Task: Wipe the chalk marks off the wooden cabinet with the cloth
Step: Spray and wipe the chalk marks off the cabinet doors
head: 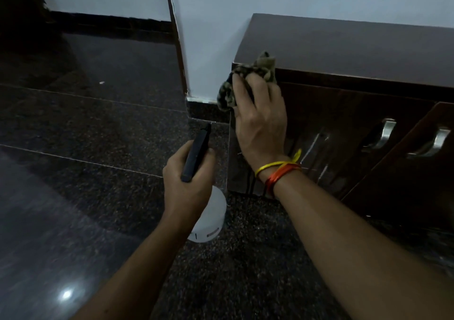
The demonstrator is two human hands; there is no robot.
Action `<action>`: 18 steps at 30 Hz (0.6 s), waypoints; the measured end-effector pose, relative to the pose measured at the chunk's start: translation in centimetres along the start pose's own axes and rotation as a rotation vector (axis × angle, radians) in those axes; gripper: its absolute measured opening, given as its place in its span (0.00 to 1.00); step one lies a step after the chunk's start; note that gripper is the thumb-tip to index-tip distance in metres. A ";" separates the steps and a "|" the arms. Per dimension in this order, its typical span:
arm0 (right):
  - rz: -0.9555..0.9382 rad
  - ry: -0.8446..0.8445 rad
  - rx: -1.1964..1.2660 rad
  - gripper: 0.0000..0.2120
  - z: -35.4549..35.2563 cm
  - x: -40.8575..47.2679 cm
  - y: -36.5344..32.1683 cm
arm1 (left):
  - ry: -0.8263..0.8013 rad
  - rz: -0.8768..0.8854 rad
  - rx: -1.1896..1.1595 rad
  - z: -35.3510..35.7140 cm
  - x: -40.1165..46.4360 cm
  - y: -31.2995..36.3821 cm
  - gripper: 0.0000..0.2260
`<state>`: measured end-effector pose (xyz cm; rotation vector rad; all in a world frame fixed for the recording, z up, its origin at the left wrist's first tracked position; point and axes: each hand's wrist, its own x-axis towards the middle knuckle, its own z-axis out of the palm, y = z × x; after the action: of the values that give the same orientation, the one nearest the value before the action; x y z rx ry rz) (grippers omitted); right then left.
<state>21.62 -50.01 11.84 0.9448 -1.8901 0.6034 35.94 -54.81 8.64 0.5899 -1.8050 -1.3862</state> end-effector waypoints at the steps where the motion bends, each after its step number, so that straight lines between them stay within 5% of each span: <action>1: -0.019 -0.009 -0.018 0.16 0.2 -0.4 0.1 | 0.004 -0.003 0.001 -0.1 0.0 -0.1 0.14; 11: -0.074 -0.369 -0.006 0.19 2.0 -8.9 1.3 | 0.015 -0.014 0.000 -0.5 -0.2 -1.0 0.10; 18: -0.005 -0.028 0.010 0.19 2.3 -5.2 0.7 | 0.033 -0.008 -0.024 -0.1 0.6 -1.9 0.11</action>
<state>21.42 -49.30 6.14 0.9690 -1.9101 0.6001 35.49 -55.85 7.02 0.6049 -1.7598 -1.3939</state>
